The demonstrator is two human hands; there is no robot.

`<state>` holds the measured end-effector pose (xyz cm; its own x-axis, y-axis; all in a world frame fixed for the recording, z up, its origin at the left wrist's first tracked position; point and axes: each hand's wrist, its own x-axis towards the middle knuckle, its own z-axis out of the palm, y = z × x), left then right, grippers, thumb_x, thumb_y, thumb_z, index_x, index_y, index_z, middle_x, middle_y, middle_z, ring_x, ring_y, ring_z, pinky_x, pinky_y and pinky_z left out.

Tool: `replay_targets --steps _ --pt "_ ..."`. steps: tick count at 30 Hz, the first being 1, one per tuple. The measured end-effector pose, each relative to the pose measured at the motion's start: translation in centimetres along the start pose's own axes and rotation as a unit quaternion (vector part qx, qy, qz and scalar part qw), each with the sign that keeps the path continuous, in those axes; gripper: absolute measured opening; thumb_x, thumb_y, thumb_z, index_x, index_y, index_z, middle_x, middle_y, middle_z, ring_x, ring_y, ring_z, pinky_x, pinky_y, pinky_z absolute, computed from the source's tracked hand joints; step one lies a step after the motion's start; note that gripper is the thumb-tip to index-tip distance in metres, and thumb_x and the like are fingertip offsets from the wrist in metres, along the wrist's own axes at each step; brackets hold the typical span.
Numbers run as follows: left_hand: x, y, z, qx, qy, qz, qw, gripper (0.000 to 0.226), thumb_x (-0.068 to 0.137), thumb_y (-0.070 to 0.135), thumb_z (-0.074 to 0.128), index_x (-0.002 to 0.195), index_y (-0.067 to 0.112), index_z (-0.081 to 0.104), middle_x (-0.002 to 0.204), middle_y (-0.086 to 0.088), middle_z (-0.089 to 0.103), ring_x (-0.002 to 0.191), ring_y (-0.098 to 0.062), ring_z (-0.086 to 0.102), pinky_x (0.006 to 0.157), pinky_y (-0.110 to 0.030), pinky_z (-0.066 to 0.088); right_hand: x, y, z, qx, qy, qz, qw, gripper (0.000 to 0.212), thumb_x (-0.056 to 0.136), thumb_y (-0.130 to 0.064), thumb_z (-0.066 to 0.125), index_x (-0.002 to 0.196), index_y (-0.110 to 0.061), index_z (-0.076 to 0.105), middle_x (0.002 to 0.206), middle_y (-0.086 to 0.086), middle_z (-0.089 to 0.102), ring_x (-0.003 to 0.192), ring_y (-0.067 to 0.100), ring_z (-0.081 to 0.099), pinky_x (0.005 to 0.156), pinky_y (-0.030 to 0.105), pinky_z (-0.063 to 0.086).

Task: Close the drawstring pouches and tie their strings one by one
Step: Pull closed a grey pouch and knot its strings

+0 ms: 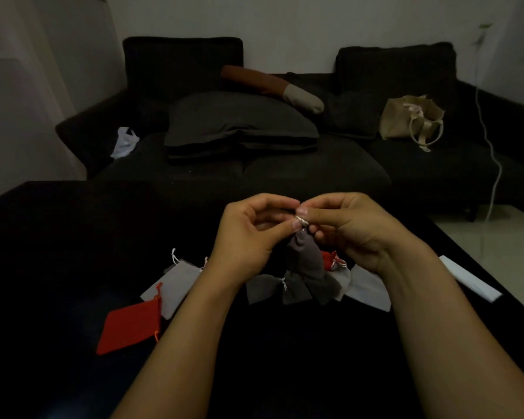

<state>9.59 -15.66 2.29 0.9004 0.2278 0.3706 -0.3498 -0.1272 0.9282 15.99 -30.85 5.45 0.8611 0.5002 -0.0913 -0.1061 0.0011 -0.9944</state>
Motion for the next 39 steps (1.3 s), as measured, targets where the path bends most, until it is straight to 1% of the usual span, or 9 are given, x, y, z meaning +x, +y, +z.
replay_targets --steps 5,9,13,17,22,30,33,36,39 --pt "0.1 0.0 -0.2 0.041 0.027 0.029 0.998 0.017 0.083 0.002 0.074 0.094 0.014 0.076 0.088 0.000 0.077 0.086 -0.011 0.074 0.075 -0.019 0.055 0.0 -0.2 0.1 0.029 -0.017 -0.023 0.999 0.021 0.087 -0.002 0.066 0.108 -0.006 0.070 0.083 0.008 0.071 0.070 0.010 0.065 0.063 0.017 0.053" --pt "0.2 0.0 -0.3 0.035 0.046 0.030 0.998 0.019 0.083 0.002 0.074 0.096 0.016 0.075 0.089 0.002 0.077 0.086 -0.009 0.074 0.073 -0.017 0.055 -0.2 -0.4 0.2 0.010 -0.027 -0.034 0.999 0.025 0.082 -0.004 0.071 0.106 -0.012 0.071 0.094 0.004 0.076 0.089 0.014 0.071 0.080 0.026 0.053" --pt "0.3 -0.3 -0.2 0.048 0.043 0.064 0.996 0.027 0.083 -0.001 0.074 0.103 0.017 0.074 0.089 -0.002 0.075 0.086 -0.011 0.072 0.076 -0.021 0.054 -0.4 -0.6 0.4 0.017 -0.009 -0.043 0.999 0.027 0.081 -0.001 0.070 0.106 -0.011 0.070 0.101 0.010 0.076 0.096 0.019 0.071 0.093 0.035 0.052" --pt "0.3 -0.6 -0.2 0.122 0.054 0.085 0.987 0.021 0.084 0.004 0.074 0.100 0.017 0.078 0.095 0.005 0.077 0.093 -0.006 0.072 0.084 -0.024 0.056 -0.5 -0.8 0.5 -0.027 0.008 -0.061 0.998 0.026 0.082 0.001 0.070 0.104 -0.012 0.070 0.104 0.016 0.074 0.088 0.016 0.072 0.078 0.026 0.057" --pt "0.5 -0.9 0.1 0.137 0.077 0.060 0.986 0.018 0.084 0.007 0.075 0.097 0.019 0.077 0.091 0.006 0.076 0.088 -0.003 0.072 0.080 -0.022 0.057 -0.4 -0.5 0.7 -0.070 0.047 -0.104 0.991 0.024 0.082 0.005 0.069 0.105 -0.003 0.068 0.093 0.017 0.072 0.069 0.008 0.070 0.063 0.017 0.058" --pt "0.3 -0.2 0.0 0.105 0.020 -0.001 0.994 0.019 0.094 0.009 0.062 0.102 0.022 0.073 0.093 0.011 0.073 0.089 0.005 0.068 0.072 -0.008 0.050 0.2 0.2 0.9 -0.154 0.039 -0.196 0.968 0.017 0.084 0.003 0.070 0.095 -0.010 0.070 0.087 0.003 0.072 0.081 0.006 0.071 0.076 0.019 0.058" --pt "0.4 -0.1 0.0 0.071 0.004 -0.018 0.997 0.020 0.097 0.008 0.057 0.106 0.017 0.073 0.097 0.006 0.075 0.093 0.000 0.070 0.076 -0.012 0.053 0.3 0.5 1.3 -0.152 0.049 -0.221 0.962 0.016 0.084 0.003 0.069 0.094 -0.009 0.070 0.088 0.002 0.072 0.084 0.006 0.071 0.078 0.020 0.057" --pt "0.5 -0.5 0.1 0.064 0.032 -0.013 0.997 0.019 0.097 0.009 0.058 0.105 0.016 0.074 0.099 0.001 0.075 0.094 -0.007 0.071 0.079 -0.016 0.054 0.5 0.7 1.8 -0.141 0.062 -0.242 0.958 0.015 0.085 0.005 0.068 0.093 -0.008 0.069 0.087 0.002 0.072 0.083 0.006 0.070 0.078 0.019 0.057" --pt "0.9 -1.1 -0.1 0.143 0.083 0.014 0.986 0.015 0.094 0.013 0.063 0.102 0.018 0.075 0.108 0.001 0.064 0.100 -0.009 0.064 0.081 -0.009 0.049 0.8 1.1 2.2 -0.130 0.064 -0.255 0.956 0.017 0.085 0.004 0.068 0.091 -0.012 0.069 0.088 0.002 0.072 0.085 0.008 0.070 0.079 0.021 0.056"
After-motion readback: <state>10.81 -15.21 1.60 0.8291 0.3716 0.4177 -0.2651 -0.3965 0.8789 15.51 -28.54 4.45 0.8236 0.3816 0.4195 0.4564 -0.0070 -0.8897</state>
